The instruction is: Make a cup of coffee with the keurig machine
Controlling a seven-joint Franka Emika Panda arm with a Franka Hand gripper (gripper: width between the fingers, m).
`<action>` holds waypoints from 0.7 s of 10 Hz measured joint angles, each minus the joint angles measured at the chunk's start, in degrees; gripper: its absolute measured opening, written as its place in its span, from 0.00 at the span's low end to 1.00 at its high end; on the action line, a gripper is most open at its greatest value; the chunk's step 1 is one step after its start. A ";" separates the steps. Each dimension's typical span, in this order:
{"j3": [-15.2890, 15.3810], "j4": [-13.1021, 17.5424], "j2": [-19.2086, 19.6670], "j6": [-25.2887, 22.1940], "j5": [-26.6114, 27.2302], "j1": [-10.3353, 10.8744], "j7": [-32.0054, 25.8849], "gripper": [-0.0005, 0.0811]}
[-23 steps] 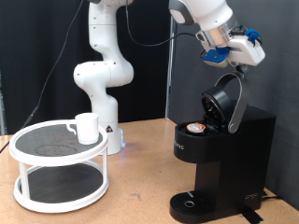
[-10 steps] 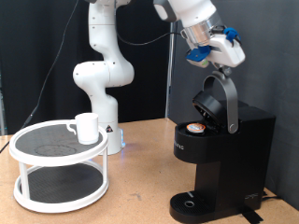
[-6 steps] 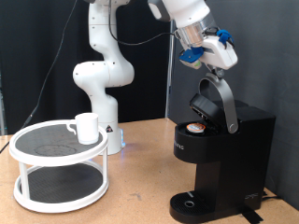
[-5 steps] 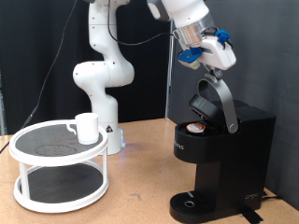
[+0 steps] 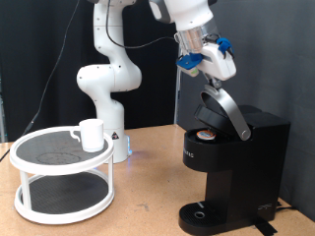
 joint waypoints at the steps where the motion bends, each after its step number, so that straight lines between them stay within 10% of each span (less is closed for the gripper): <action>1: -0.08 -0.19 0.22 0.08 -1.70 -0.35 0.98 0.01; 7: -0.61 -2.54 4.17 4.54 -6.26 -2.33 3.48 0.01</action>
